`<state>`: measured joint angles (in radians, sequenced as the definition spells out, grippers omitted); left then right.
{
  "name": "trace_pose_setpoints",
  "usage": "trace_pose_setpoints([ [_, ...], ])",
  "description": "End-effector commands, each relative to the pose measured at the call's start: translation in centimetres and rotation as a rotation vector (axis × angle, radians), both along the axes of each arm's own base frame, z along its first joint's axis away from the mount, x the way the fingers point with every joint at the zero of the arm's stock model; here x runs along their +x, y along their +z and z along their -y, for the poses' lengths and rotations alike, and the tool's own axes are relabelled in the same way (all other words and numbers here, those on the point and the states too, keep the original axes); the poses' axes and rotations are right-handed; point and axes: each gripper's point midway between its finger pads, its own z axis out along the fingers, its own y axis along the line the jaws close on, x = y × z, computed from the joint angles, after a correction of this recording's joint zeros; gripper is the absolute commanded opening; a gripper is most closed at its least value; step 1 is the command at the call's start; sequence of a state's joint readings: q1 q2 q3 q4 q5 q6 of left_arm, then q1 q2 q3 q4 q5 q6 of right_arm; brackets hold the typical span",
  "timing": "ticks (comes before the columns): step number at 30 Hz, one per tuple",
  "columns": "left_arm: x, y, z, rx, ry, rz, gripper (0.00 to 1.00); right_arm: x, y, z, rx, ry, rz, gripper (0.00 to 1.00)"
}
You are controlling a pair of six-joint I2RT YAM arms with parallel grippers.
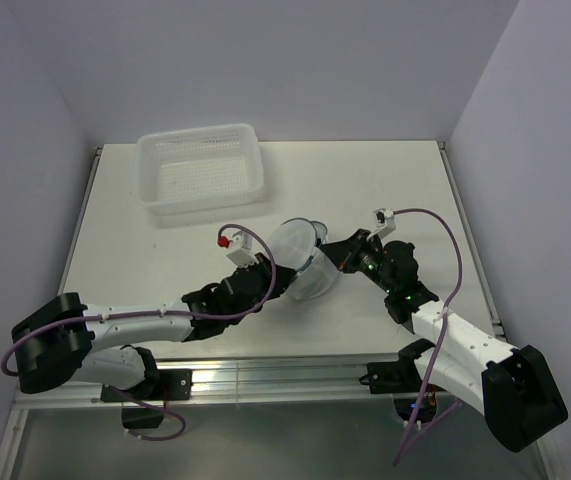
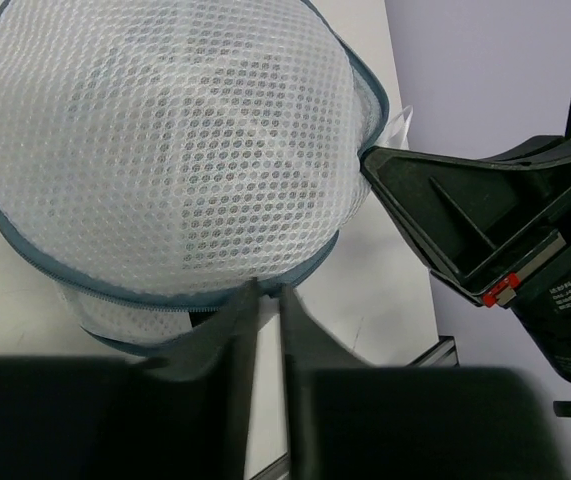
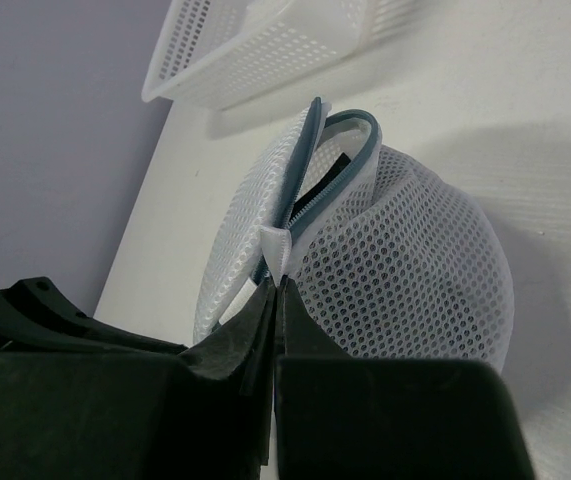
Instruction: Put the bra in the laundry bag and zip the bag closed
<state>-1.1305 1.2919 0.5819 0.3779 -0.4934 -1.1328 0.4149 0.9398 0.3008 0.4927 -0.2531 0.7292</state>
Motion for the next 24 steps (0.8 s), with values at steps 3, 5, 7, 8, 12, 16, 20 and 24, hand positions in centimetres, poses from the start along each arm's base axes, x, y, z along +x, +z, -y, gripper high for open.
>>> trace_pose_setpoints([
  [3,0.4,1.4,0.8,0.017,-0.007,0.041,0.27,0.0,1.5,-0.3,0.006,0.017,0.055,0.00],
  [5,0.5,1.8,0.9,0.029,-0.005,0.049,0.27,0.1,1.4,-0.3,0.006,0.016,0.051,0.00],
  [7,0.4,1.2,0.5,0.089,0.011,0.057,0.27,0.1,1.4,-0.3,0.004,0.014,0.052,0.00],
  [8,0.3,1.4,0.3,0.095,0.020,0.063,0.28,0.2,1.4,-0.3,0.005,0.016,0.050,0.00],
  [12,-0.6,1.4,-0.2,0.084,0.030,0.049,0.40,0.2,1.6,-0.4,0.013,0.013,0.055,0.00],
  [16,-1.9,1.1,-0.3,0.054,0.033,0.017,0.41,0.2,1.5,-0.2,0.018,0.005,0.058,0.00],
  [20,-2.8,1.0,0.1,0.007,0.009,0.009,0.38,0.1,1.5,-0.3,0.019,0.008,0.058,0.00],
  [24,-3.2,1.5,1.1,-0.014,-0.026,0.005,0.34,0.1,1.5,-0.3,0.020,0.009,0.060,0.00],
])
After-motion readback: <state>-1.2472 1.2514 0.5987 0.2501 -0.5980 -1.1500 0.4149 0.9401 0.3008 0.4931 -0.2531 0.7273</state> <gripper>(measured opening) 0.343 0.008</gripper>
